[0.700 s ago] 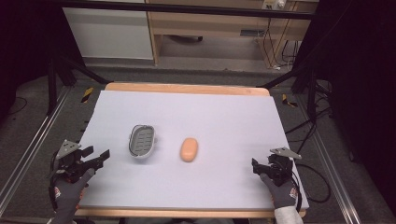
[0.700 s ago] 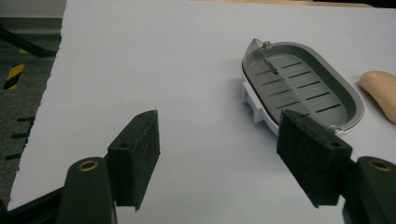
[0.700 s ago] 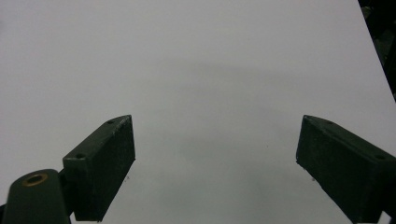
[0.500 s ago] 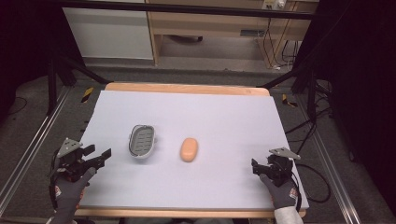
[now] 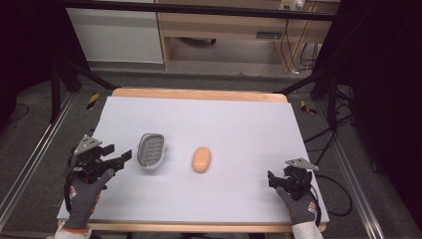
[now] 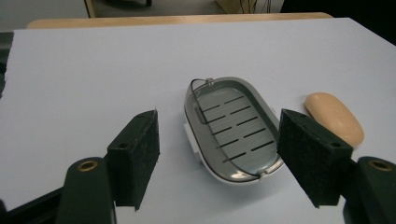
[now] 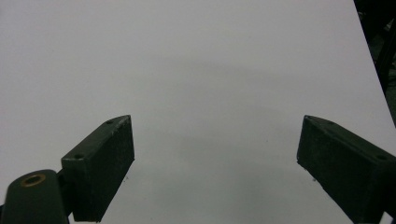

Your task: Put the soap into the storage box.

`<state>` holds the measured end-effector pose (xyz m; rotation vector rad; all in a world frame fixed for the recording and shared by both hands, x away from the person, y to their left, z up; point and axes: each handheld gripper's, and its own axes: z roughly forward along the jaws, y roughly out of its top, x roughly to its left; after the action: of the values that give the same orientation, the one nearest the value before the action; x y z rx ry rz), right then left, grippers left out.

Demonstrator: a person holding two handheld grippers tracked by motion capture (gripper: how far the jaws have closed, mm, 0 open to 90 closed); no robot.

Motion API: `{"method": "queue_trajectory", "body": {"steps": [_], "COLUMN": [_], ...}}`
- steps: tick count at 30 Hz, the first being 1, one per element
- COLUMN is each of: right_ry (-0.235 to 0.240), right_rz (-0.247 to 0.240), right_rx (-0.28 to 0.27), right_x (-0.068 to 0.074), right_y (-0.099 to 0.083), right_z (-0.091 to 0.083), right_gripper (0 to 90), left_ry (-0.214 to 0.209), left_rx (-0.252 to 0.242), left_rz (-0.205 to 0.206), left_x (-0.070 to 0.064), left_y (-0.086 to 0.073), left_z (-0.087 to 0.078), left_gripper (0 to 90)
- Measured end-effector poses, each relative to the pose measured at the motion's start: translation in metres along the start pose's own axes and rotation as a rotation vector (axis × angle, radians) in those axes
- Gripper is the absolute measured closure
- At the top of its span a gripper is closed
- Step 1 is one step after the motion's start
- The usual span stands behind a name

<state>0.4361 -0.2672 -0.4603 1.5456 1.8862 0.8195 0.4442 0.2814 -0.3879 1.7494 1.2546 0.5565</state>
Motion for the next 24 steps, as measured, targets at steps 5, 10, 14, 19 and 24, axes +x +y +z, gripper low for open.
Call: {"method": "queue_trajectory", "body": {"steps": [5, 10, 14, 19, 24], "right_ry": [0.005, 0.009, 0.013, 0.014, 0.017], "right_rz": [-0.004, -0.008, -0.009, -0.005, -0.014], "right_rx": [-0.002, 0.000, 0.004, 0.007, 0.009], "right_x": [0.001, 0.002, 0.003, 0.004, 0.003], "right_y": [-0.001, -0.001, -0.001, -0.001, -0.001], "right_z": [-0.002, -0.002, -0.002, -0.002, -0.001], "right_gripper": [11.4, 11.2, 11.2, 11.1, 11.0], "left_ry": [-0.021, -0.044, -0.054, -0.060, -0.065], "left_rx": [0.004, 0.012, 0.019, 0.032, 0.054], "left_rz": [0.019, 0.042, 0.069, 0.091, 0.111], "left_x": [-0.015, -0.032, -0.046, -0.061, -0.076], "left_y": [0.011, 0.022, 0.030, 0.039, 0.045], "left_z": [0.007, 0.014, 0.021, 0.032, 0.044], "left_gripper": [29.3, 29.9, 30.7, 31.6, 32.6]}}
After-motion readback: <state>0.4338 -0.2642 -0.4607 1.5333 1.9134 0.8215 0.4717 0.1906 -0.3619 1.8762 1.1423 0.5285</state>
